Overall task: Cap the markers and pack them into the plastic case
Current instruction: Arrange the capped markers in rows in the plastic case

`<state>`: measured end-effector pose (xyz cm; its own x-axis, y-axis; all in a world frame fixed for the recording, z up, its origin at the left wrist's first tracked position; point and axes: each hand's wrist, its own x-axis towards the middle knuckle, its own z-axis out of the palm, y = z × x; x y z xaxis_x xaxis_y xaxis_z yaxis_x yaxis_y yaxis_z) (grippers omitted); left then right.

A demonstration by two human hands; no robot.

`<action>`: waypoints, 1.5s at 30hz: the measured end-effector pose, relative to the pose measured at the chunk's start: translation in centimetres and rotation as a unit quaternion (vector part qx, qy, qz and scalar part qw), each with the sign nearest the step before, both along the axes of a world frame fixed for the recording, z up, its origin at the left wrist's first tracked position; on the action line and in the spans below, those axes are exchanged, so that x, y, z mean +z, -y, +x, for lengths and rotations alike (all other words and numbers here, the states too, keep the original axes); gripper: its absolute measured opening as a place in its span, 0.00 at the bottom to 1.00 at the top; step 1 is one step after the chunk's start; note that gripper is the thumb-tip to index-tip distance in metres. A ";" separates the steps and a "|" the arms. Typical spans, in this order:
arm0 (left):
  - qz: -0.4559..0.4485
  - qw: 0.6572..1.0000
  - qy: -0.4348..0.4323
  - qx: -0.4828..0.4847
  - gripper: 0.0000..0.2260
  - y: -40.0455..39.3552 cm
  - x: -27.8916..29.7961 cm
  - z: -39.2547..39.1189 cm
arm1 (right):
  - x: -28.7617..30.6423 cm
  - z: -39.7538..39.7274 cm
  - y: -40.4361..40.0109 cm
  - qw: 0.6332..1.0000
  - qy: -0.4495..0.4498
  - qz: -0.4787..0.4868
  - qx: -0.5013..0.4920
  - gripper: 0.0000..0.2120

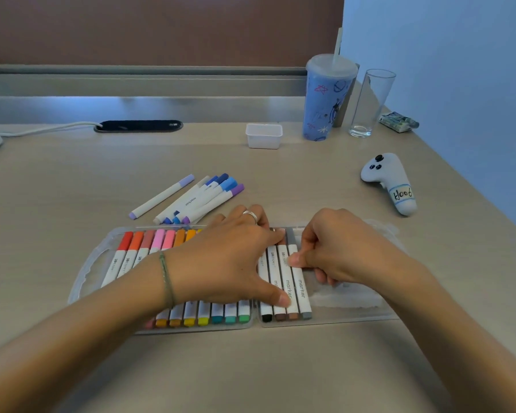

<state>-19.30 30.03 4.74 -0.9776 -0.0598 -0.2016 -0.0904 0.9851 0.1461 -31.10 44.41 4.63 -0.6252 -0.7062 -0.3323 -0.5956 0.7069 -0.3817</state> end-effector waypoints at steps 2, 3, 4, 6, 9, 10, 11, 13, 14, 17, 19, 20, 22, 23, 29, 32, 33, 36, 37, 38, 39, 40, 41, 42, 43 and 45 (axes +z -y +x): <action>0.063 0.996 -0.041 0.038 0.21 1.1 0.2 -0.3 | 0.2 -0.3 -0.2 1.000 -0.001 -0.007 0.003 0.17; 0.071 0.991 -0.082 0.075 0.14 2.0 0.1 -0.4 | 0.3 -0.6 -0.2 1.000 -0.003 -0.019 0.001 0.18; 0.047 0.985 -0.123 0.115 0.09 3.1 -0.2 -0.4 | 0.4 -0.8 -0.1 0.999 -0.014 -0.037 0.000 0.19; -0.049 0.968 -0.162 0.184 0.07 5.4 -0.9 -0.6 | 0.6 -1.2 0.6 0.996 -0.040 -0.073 0.005 0.19; -0.065 0.959 -0.145 0.233 0.04 7.8 -1.3 -0.7 | 1.2 -1.6 2.7 0.993 -0.060 -0.095 0.022 0.17; -0.042 0.960 -0.146 0.237 0.03 8.3 -1.2 -0.8 | 1.4 -1.8 3.5 0.993 -0.063 -0.097 0.027 0.17; -0.023 0.959 -0.154 0.238 0.03 8.6 -1.2 -0.9 | 1.5 -2.1 4.4 0.992 -0.064 -0.101 0.030 0.16; -0.021 0.954 -0.178 0.240 0.06 9.3 -1.3 -1.1 | 1.7 -2.5 5.9 0.992 -0.057 -0.113 0.030 0.16; -0.028 0.953 -0.178 0.244 0.08 9.7 -1.4 -1.2 | 1.7 -2.7 6.6 0.991 -0.048 -0.120 0.027 0.15; -0.017 0.955 -0.144 0.258 0.08 11.2 -1.8 -1.3 | 1.6 -2.9 8.5 0.991 -0.026 -0.125 0.034 0.13; 0.020 0.958 -0.134 0.251 0.06 11.8 -1.8 -1.3 | 1.4 -2.9 9.4 0.991 -0.011 -0.130 0.036 0.11; 0.041 0.960 -0.133 0.242 0.05 12.0 -1.7 -1.3 | 1.4 -3.0 9.8 0.991 -0.006 -0.131 0.036 0.11; 0.079 0.959 -0.136 0.234 0.03 12.5 -1.2 -1.3 | 1.3 -3.0 10.6 0.991 0.000 -0.131 0.034 0.10; 0.090 0.956 -0.142 0.239 0.04 12.9 -1.0 -1.2 | 1.4 -3.1 11.0 0.991 0.001 -0.130 0.033 0.10; 0.076 0.946 -0.176 0.260 0.02 14.5 -0.9 -0.4 | 1.5 -3.5 12.9 0.992 -0.008 -0.115 0.045 0.10; 0.053 0.953 -0.176 0.241 0.02 13.9 -1.3 -0.6 | 1.4 -3.7 13.4 0.993 -0.023 -0.103 0.056 0.08; 0.038 0.955 -0.174 0.238 0.03 13.8 -1.6 -0.8 | 1.4 -3.8 13.4 0.993 -0.022 -0.104 0.057 0.08; -0.014 0.957 -0.165 0.239 0.07 13.4 -2.1 -1.2 | 1.5 -3.9 13.4 0.992 -0.020 -0.110 0.058 0.07; -0.027 0.957 -0.165 0.238 0.08 13.3 -2.2 -1.3 | 1.5 -4.0 13.4 0.992 -0.019 -0.111 0.057 0.07; -0.037 0.957 -0.165 0.236 0.08 13.2 -2.3 -1.4 | 1.5 -4.0 13.3 0.992 -0.019 -0.112 0.056 0.06; -0.042 0.957 -0.163 0.235 0.09 13.1 -2.4 -1.5 | 1.5 -4.0 13.3 0.992 -0.020 -0.113 0.056 0.07; -0.045 0.958 -0.158 0.233 0.09 13.0 -2.4 -1.5 | 1.4 -4.1 13.3 0.992 -0.022 -0.112 0.055 0.07; -0.043 0.960 -0.154 0.232 0.09 13.0 -2.3 -1.5 | 1.4 -4.2 13.2 0.992 -0.023 -0.112 0.055 0.07; -0.031 0.961 -0.149 0.232 0.09 13.1 -2.2 -1.4 | 1.4 -4.2 13.2 0.992 -0.021 -0.111 0.053 0.08; -0.009 0.961 -0.146 0.234 0.08 13.3 -2.0 -1.3 | 1.4 -4.4 13.2 0.992 -0.020 -0.111 0.052 0.08; 0.059 0.958 -0.144 0.242 0.06 14.0 -1.1 -1.1 | 1.4 -4.6 13.2 0.992 -0.019 -0.114 0.050 0.08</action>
<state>-20.39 16.07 3.59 -0.8576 -0.5129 0.0387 -0.4709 0.8133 0.3417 -35.66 31.17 6.00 -0.5568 -0.8198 -0.1337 -0.6760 0.5407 -0.5007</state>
